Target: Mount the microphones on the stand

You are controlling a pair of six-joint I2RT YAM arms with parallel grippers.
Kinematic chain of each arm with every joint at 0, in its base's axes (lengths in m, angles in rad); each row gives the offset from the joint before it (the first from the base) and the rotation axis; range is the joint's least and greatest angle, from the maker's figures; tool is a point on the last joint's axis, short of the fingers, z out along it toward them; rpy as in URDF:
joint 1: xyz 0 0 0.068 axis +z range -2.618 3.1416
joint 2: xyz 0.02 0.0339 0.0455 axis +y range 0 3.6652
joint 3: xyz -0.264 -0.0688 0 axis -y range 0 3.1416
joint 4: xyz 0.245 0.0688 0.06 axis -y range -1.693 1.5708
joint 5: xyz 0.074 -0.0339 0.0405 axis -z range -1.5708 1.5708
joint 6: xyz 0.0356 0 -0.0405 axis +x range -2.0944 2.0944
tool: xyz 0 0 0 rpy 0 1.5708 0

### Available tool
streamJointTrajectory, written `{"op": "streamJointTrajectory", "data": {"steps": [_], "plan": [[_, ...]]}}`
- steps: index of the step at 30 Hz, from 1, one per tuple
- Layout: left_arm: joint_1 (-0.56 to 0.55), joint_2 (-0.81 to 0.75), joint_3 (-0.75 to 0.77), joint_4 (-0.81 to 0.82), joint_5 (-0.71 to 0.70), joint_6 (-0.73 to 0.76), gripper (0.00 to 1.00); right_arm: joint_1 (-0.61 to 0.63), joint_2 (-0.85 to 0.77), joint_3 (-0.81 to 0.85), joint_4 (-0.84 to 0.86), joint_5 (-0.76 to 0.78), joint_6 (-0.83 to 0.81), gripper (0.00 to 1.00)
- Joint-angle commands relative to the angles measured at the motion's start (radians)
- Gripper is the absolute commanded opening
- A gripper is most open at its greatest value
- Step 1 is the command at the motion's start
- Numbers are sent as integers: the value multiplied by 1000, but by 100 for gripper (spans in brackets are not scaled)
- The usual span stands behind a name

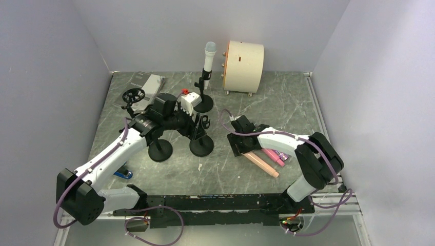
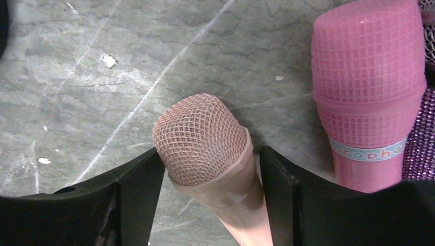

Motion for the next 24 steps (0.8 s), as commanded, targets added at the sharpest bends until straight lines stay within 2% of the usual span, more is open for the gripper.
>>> {"op": "streamJointTrajectory", "data": {"steps": [1,5,8,20,24], "plan": [[-16,24,34,-15,-38,31,76,6,12,26,21,26,2,65],[-31,42,43,-21,-77,47,75,6,-11,24,37,49,-5,47],[-40,53,48,-13,-105,57,74,7,-28,28,51,78,-2,39],[-58,87,100,-56,-189,159,76,6,-214,-49,227,107,102,27],[-58,101,96,-44,-182,155,70,5,-300,-98,324,105,157,23]]}}
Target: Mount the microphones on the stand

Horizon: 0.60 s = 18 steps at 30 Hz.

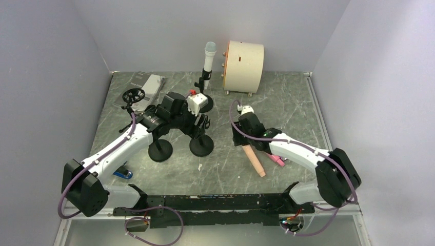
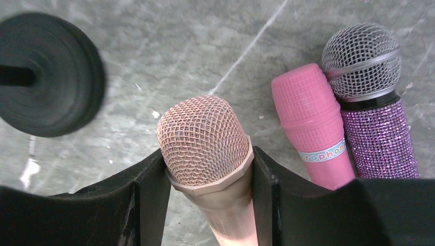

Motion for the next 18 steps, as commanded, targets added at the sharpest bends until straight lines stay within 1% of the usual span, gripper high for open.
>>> {"op": "streamJointTrajectory", "data": {"steps": [1,3,5,13,14,18], "plan": [[-5,15,31,17,-10,32,67,-2,-108,-46,162,20,83,23],[-6,24,26,32,-19,25,61,-3,-162,-65,211,17,92,22],[-6,31,21,44,-18,26,58,-3,-212,-79,260,8,90,22],[-9,60,9,89,-5,50,56,-6,-345,-76,363,-17,82,22],[-9,65,9,92,-4,53,54,-7,-360,-76,370,-18,89,22],[-9,72,14,92,5,57,36,-9,-412,-69,438,-45,119,22]]}}
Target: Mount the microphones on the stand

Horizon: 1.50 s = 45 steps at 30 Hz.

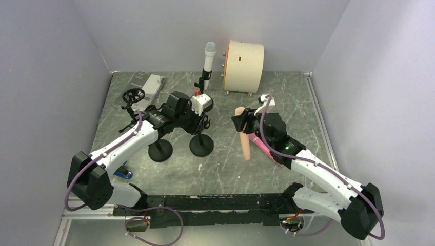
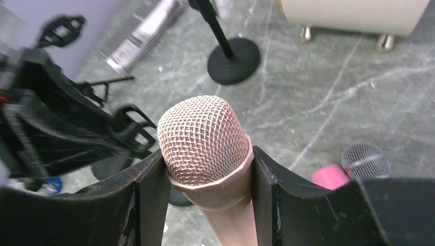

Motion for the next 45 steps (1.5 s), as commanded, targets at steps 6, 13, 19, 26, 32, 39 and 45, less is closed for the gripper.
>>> {"op": "streamJointTrajectory", "data": {"steps": [6,13,19,26,32,39,45], "plan": [[-7,13,13,38,63,31,7,-5,-83,60,263,-66,47,22],[-20,4,14,60,155,37,2,-6,-81,92,467,-119,52,23],[-37,-5,-5,74,204,66,3,-6,-64,110,622,-148,72,14],[-41,-14,-11,71,189,58,21,-5,-4,113,775,-144,118,11],[-41,-49,-19,49,154,60,58,-6,59,132,819,-158,156,10],[-42,-61,-35,25,176,74,42,-5,110,160,807,-196,177,10],[-42,-43,-29,17,172,70,27,-6,145,168,799,-210,197,9]]}}
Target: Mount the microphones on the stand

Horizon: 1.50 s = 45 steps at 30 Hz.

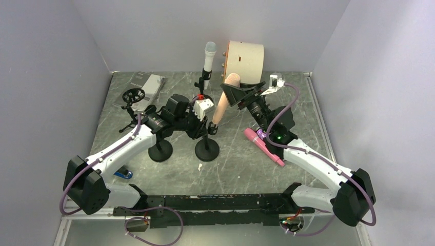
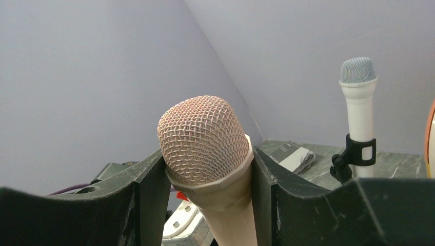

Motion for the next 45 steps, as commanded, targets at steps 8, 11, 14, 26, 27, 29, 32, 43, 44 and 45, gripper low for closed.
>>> {"op": "streamJointTrajectory", "data": {"steps": [8,11,14,26,27,29,32,43,44,45], "plan": [[-7,5,2,-3,8,5,18,-3,29,43,24,-55,12,8],[-8,3,-1,1,-4,-3,16,-4,44,43,14,-82,-1,8],[-7,3,-5,5,-20,-12,10,-3,60,38,5,-106,-7,7],[-8,-5,-39,42,-46,-67,2,-4,93,-26,42,-192,-67,5],[-7,-6,-42,45,-48,-70,2,-3,97,-32,46,-218,-77,5],[-6,-7,-44,44,-55,-69,2,-5,108,-29,40,-293,-98,4],[-7,-10,-45,40,-79,-64,3,-8,128,-38,45,-370,-105,2],[-8,-17,-48,56,-107,-81,2,-34,179,-32,-6,-352,-67,0],[-7,-15,-46,57,-111,-82,3,-34,173,-39,-16,-319,-60,0],[-7,-14,-48,59,-113,-84,3,-28,166,-50,-25,-281,-58,0]]}}
